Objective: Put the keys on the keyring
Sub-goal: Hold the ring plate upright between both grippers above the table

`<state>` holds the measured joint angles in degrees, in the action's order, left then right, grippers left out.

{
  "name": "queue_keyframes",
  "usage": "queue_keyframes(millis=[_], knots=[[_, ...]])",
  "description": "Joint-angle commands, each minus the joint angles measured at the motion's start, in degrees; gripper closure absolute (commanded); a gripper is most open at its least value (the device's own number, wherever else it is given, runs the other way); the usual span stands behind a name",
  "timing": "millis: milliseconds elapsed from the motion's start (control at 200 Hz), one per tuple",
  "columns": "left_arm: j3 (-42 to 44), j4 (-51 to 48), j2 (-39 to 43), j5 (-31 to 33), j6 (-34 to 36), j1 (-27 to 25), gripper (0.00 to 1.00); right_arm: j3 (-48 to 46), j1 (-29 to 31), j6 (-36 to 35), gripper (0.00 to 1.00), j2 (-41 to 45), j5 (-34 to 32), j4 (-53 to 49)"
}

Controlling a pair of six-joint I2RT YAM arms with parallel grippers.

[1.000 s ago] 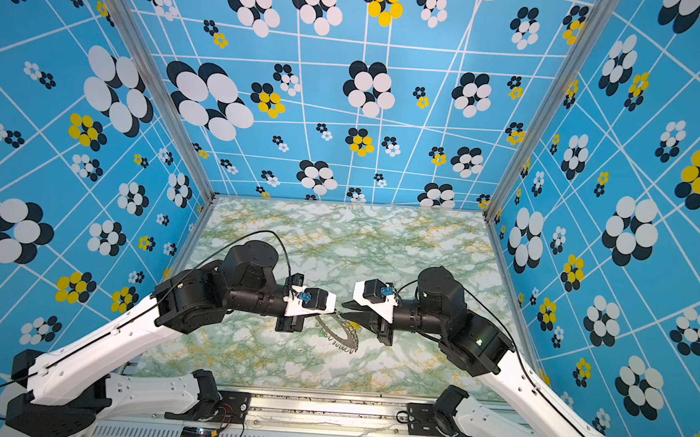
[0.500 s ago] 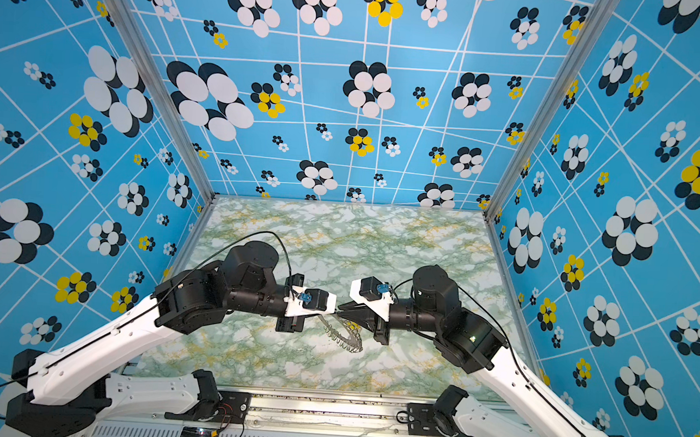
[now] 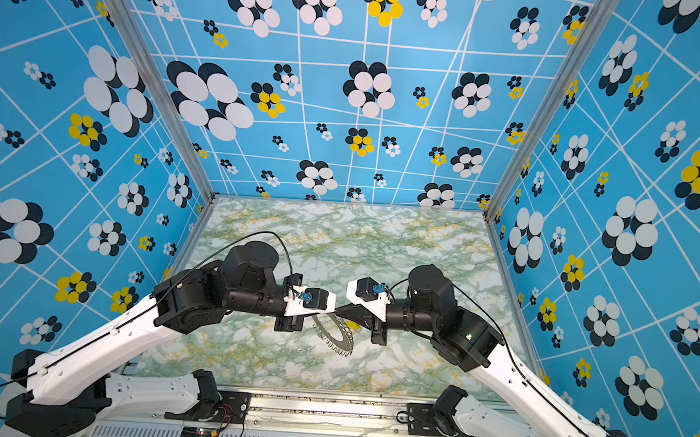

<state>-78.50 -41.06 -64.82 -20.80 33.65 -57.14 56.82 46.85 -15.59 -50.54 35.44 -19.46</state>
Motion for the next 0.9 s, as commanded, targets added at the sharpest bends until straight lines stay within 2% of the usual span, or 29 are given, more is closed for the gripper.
queue_keyframes(millis=[0, 195, 300, 710, 895], knots=[[-2.6, 3.7, 0.5, -2.5, 0.4, -1.3, 1.00, -0.1, 0.5, 2.0, 1.00, -1.0, -2.4, 1.1], [-1.9, 4.6, 0.9, -2.0, -0.1, -1.4, 1.00, -3.9, 0.5, 8.2, 1.00, 2.5, -7.4, 10.4], [-1.3, 5.4, 1.3, -2.0, -0.3, -1.3, 1.00, -5.0, 0.4, 10.8, 1.00, 3.5, -8.1, 13.6], [0.4, 7.3, 2.7, -1.0, -1.1, -1.4, 1.00, -3.4, 0.3, 12.6, 1.00, 3.7, -6.4, 14.4], [0.9, 7.7, 3.2, -0.3, -1.3, -1.4, 0.89, -2.8, 0.2, 12.2, 1.00, 4.0, -6.5, 13.8]])
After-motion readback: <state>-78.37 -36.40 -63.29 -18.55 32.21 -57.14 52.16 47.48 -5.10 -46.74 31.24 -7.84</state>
